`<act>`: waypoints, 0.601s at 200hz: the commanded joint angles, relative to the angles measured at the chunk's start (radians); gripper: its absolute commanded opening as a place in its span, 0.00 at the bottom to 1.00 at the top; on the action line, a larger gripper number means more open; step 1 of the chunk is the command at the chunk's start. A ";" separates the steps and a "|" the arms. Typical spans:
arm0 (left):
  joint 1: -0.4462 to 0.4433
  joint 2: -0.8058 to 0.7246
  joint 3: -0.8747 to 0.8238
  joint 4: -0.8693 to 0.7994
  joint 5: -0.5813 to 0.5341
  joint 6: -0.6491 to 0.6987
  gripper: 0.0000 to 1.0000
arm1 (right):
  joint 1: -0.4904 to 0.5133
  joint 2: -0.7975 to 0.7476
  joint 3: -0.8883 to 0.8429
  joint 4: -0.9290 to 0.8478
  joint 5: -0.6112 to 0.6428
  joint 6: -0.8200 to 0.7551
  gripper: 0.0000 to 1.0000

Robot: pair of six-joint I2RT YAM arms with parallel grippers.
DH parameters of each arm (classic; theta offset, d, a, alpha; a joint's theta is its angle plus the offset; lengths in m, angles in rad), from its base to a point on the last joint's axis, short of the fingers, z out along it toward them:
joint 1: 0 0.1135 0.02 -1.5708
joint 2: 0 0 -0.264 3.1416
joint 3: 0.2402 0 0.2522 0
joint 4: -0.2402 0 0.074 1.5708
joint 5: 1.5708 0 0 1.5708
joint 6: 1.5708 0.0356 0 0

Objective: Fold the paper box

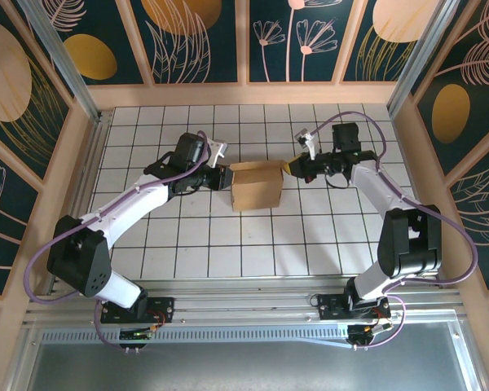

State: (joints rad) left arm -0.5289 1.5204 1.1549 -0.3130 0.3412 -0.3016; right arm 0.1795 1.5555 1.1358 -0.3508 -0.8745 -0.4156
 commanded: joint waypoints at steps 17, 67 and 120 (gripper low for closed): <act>0.004 -0.008 -0.007 0.059 0.027 -0.037 0.12 | 0.043 -0.061 -0.045 0.056 0.051 0.076 0.06; 0.003 0.000 -0.022 0.089 0.013 -0.083 0.10 | 0.067 -0.103 -0.092 0.172 0.135 0.274 0.04; 0.004 0.009 -0.037 0.102 0.005 -0.107 0.10 | 0.089 -0.151 -0.156 0.268 0.153 0.379 0.05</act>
State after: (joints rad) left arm -0.5217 1.5204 1.1282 -0.2596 0.3286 -0.3782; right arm 0.2455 1.4322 0.9936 -0.1600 -0.7242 -0.1184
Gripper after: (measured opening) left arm 0.103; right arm 0.055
